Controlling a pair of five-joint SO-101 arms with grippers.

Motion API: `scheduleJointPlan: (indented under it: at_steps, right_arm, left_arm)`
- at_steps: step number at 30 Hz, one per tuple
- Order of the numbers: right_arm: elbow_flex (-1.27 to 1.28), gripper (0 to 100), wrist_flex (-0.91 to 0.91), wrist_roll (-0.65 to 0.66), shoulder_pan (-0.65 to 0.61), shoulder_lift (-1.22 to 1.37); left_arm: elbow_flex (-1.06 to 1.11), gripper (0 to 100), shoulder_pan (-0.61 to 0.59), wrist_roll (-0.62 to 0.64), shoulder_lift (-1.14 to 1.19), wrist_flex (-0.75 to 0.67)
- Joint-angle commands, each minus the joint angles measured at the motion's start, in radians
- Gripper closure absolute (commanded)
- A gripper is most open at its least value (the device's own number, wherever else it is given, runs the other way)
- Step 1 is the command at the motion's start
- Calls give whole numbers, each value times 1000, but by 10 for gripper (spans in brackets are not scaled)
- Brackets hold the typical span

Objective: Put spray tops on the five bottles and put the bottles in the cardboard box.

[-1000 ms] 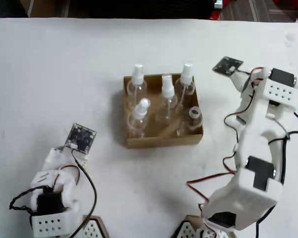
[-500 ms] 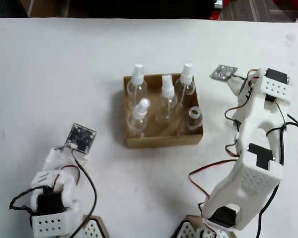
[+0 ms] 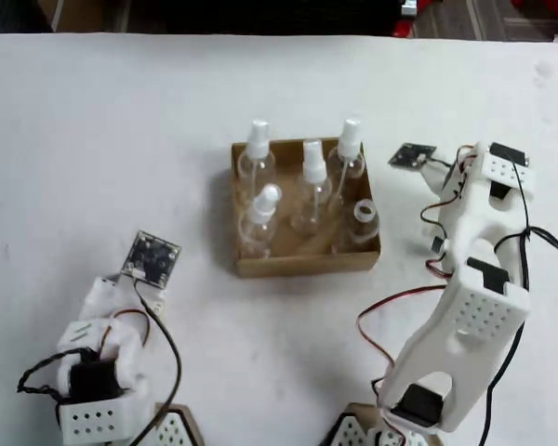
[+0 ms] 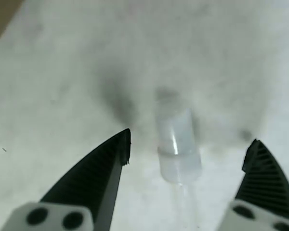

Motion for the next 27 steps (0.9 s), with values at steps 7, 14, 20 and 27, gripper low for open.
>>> scheduleJointPlan:
  at_steps: [7,14,20,27]
  right_arm:
    - [-31,758,-45,11,4,-2]
    - [-31,875,-47,9,-5,-2]
    - [-35,958,-42,6,1,-12]
    - [-38,983,79,3,-2,-133]
  left_arm:
    - [2,862,-10,-9,-5,6]
    - [2,862,-10,-9,-5,6]
    - [2,864,-10,-9,-5,6]
    - [2,864,-10,-9,-5,6]
